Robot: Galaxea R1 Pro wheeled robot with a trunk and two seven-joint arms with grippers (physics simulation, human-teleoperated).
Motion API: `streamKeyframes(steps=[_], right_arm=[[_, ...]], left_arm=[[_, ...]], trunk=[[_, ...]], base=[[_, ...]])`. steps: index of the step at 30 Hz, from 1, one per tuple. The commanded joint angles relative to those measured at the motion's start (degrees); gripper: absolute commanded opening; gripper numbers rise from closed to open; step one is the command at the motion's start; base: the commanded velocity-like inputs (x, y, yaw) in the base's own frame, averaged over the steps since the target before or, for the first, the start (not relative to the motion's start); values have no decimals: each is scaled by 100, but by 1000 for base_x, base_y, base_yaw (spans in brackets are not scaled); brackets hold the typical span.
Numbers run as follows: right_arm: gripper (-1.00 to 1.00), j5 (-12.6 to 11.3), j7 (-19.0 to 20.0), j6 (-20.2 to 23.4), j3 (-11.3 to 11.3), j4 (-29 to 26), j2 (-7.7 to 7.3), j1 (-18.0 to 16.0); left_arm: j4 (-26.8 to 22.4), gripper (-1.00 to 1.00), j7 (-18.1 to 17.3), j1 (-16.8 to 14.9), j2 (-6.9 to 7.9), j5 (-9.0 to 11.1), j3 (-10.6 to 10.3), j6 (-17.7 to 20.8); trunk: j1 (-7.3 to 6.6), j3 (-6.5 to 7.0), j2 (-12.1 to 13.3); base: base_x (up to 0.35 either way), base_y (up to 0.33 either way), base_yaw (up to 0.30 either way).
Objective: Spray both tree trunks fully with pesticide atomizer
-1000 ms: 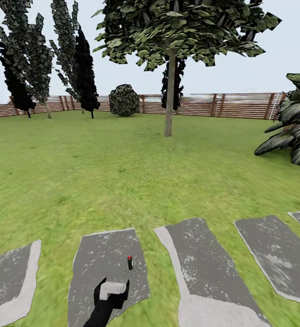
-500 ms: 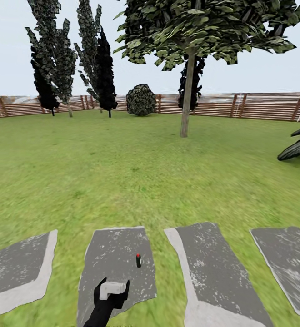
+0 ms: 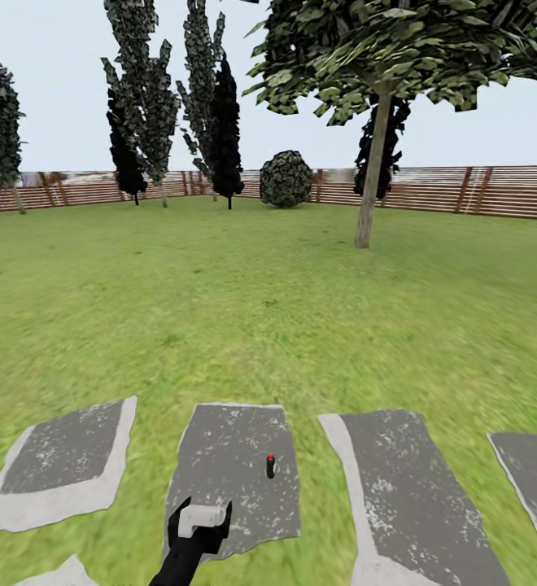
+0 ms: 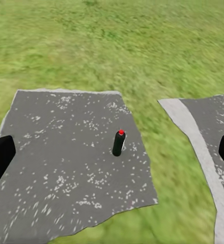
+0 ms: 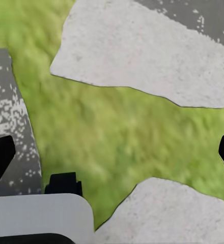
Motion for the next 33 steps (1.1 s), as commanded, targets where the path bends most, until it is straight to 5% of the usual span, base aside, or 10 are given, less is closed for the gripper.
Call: streamKeyframes(steps=[1, 24, 33], right_arm=[[100, 0, 0, 0, 0, 0, 0, 0], [100, 0, 0, 0, 0, 1, 0, 0], [100, 0, 0, 0, 0, 1, 0, 0]], left_arm=[[1, 100, 0, 0, 0, 0, 0, 0], [-1, 100, 0, 0, 0, 0, 0, 0], [-1, 100, 0, 0, 0, 0, 6, -1]], trunk=[[0, 0, 0], [0, 0, 0], [0, 0, 0]], base=[[47, -216, 73], [106, -286, 8], [49, -84, 129]])
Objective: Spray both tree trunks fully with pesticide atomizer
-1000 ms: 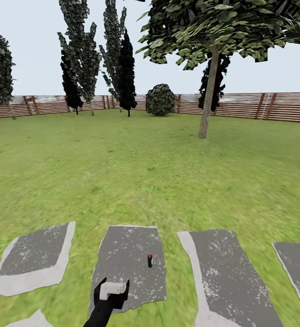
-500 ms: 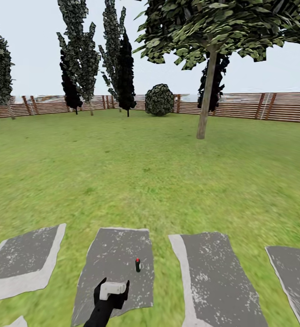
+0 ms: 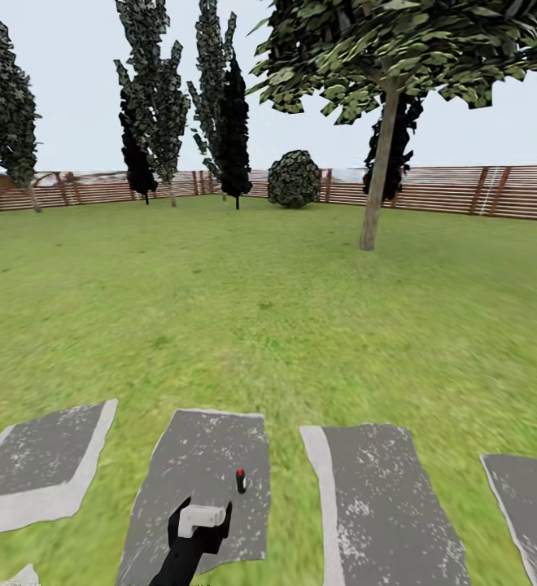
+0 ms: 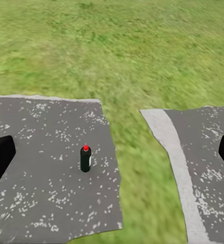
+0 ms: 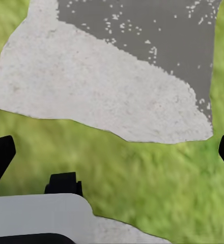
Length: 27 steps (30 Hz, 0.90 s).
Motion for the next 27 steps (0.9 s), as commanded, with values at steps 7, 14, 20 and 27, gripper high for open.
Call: streamKeyframes(steps=[7, 14, 20, 27], right_arm=[[100, 1, 0, 0, 1, 1, 0, 0], [100, 1, 0, 0, 1, 3, 0, 0], [100, 1, 0, 0, 1, 1, 0, 0], [100, 1, 0, 0, 1, 3, 0, 0]], left_arm=[[0, 100, 0, 0, 0, 0, -2, -1], [0, 100, 0, 0, 0, 0, -3, 1], [0, 100, 0, 0, 0, 0, -6, 1], [0, 100, 7, 0, 0, 0, -4, 1]], trunk=[[0, 0, 0], [0, 0, 0], [0, 0, 0], [0, 0, 0]], base=[[3, -20, 260], [0, -204, 100], [0, -299, 7], [0, -289, 44]])
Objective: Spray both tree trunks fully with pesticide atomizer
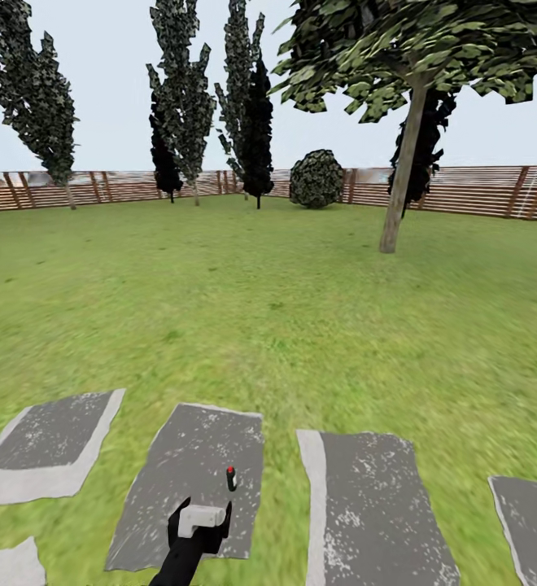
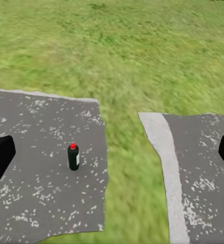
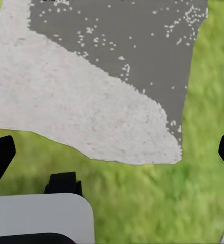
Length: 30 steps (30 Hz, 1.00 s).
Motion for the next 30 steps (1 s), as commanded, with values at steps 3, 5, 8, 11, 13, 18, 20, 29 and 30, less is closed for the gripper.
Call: streamKeyframes(steps=[3, 5, 8, 11, 13, 18, 20, 29, 30], right_arm=[[100, 0, 0, 0, 0, 1, 0, 0], [100, 0, 0, 0, 0, 1, 0, 0], [100, 0, 0, 0, 0, 1, 0, 0], [100, 0, 0, 0, 0, 3, 0, 0], [100, 0, 0, 0, 0, 3, 0, 0], [100, 0, 0, 0, 0, 4, 0, 0], [100, 0, 0, 0, 0, 2, 0, 0], [100, 0, 8, 0, 0, 7, 0, 0], [100, 0, 8, 2, 0, 10, 0, 0]], left_arm=[[0, 100, -1, 0, 0, 0, 1, 0], [0, 100, 1, 0, 0, 0, 4, -1], [0, 100, -2, 0, 0, 0, 6, -6], [0, 100, 0, 0, 0, 0, 6, -7], [0, 100, 1, 0, 0, 0, 5, -5], [0, 100, 1, 0, 3, 0, 1, -1], [0, 100, 1, 0, 1, 0, 1, 0], [0, 100, 0, 1, 0, 0, 4, 0], [0, 100, 1, 2, 0, 0, 3, 0]], trunk=[[0, 0, 0], [0, 0, 0], [0, 0, 0], [0, 0, 0], [0, 0, 0], [0, 0, 0], [0, 0, 0], [0, 0, 0], [0, 0, 0]], base=[[0, -124, 161], [0, -51, 193], [0, -20, 212], [0, -5, 174], [70, -2, 63], [249, -1, 19], [320, 0, 5], [339, 0, 1], [274, 0, 0]])
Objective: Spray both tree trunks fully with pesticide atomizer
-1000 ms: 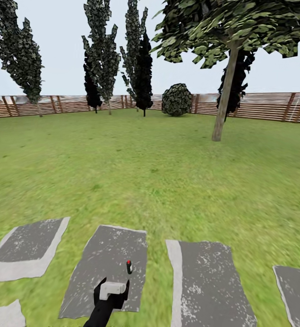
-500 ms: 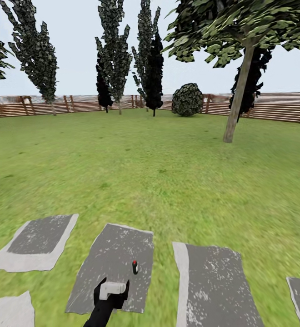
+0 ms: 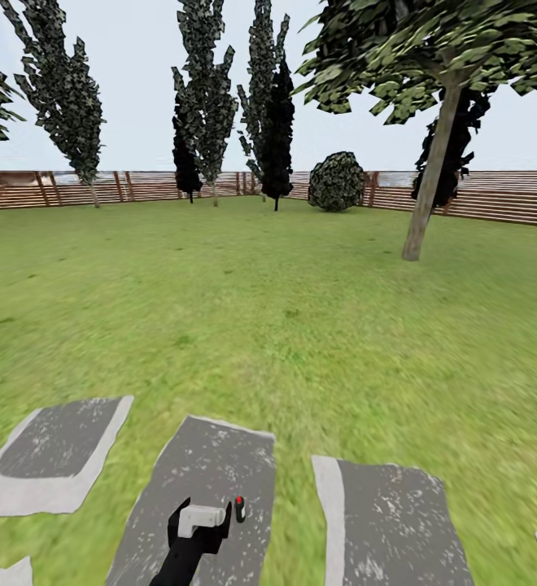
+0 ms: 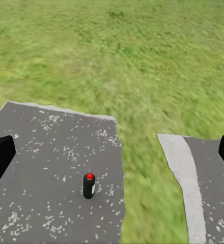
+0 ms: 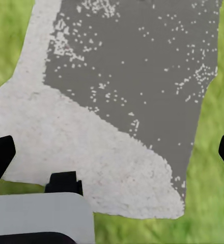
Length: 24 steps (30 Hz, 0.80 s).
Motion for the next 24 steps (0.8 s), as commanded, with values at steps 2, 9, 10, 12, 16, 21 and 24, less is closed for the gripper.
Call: streamKeyframes(steps=[2, 9, 10, 12, 16, 21, 24], right_arm=[[100, 0, 0, 4, 0, 2, 0, 0], [100, -3, -1, 1, 0, -2, -10, 0], [100, -5, -4, 0, 0, -6, -14, 0], [100, -7, -12, -1, 0, -15, -23, 0], [100, -8, -16, -8, 0, -20, -28, 0], [100, -9, -19, -10, 3, -21, -27, 0], [100, -9, -19, -10, 5, -22, -26, 0]], left_arm=[[0, 100, 1, -1, 0, 0, 1, 0], [0, 100, 1, -2, 6, 0, 9, -8], [0, 100, 1, -2, 7, 0, 10, -8], [0, 100, 1, -2, 7, 0, 9, -7], [-3, 100, 1, -2, 8, 0, 11, -3], [-3, 100, 4, -2, 5, 0, 12, -1], [-4, 100, 8, -2, 4, 0, 12, -3]], trunk=[[0, 0, 0], [0, 0, 0], [0, 0, 0], [0, 0, 0], [0, 0, 0], [0, 0, 0], [0, 0, 0]], base=[[209, 0, 0], [34, 0, 0], [63, 0, 0], [191, 0, 0], [291, 0, 0], [334, 0, 0], [256, 0, 0]])
